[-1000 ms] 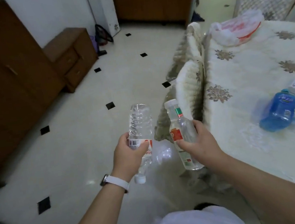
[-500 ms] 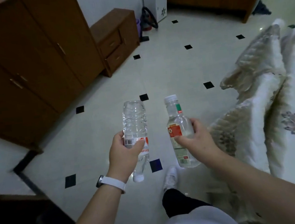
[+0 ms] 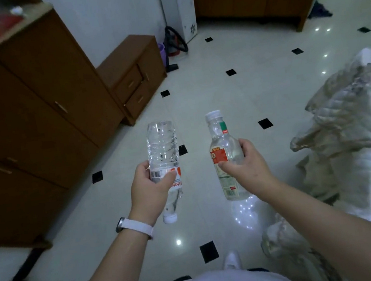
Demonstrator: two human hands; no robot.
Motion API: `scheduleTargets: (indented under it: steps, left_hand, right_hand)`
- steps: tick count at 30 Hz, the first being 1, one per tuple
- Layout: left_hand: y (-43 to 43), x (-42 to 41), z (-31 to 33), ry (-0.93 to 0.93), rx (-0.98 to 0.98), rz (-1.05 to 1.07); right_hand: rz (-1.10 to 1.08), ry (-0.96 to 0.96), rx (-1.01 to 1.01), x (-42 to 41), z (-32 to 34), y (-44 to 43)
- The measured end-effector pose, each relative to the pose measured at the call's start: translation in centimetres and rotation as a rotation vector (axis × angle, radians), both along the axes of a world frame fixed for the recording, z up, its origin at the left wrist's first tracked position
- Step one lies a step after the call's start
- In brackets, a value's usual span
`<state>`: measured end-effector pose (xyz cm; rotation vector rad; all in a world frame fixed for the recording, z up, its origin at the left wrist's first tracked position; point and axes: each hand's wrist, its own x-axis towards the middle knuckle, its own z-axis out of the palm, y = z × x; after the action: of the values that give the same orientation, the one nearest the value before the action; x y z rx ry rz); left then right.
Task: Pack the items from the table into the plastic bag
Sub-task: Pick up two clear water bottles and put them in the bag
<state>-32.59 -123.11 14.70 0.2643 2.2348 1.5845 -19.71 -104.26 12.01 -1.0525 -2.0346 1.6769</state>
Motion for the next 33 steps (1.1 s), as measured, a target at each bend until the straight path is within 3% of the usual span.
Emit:
scheduleTargets:
  steps: [10, 24, 33]
  left_hand:
    - [10.8, -11.2, -2.4, -0.042, 0.024, -0.147]
    - [29.0, -36.1, -4.5, -0.151, 0.094, -0.364]
    - [42.3, -39.2, -4.7, -0.178, 0.076, -0.588]
  right_hand:
    - [-0.217, -0.086, 0.029, -6.7, -1.4, 8.7]
    - [-0.407, -0.166, 0.156, -29.3, 0.8, 23.0]
    - [-0.602, -0.223, 0.122, -30.0, 0.0, 31.4]
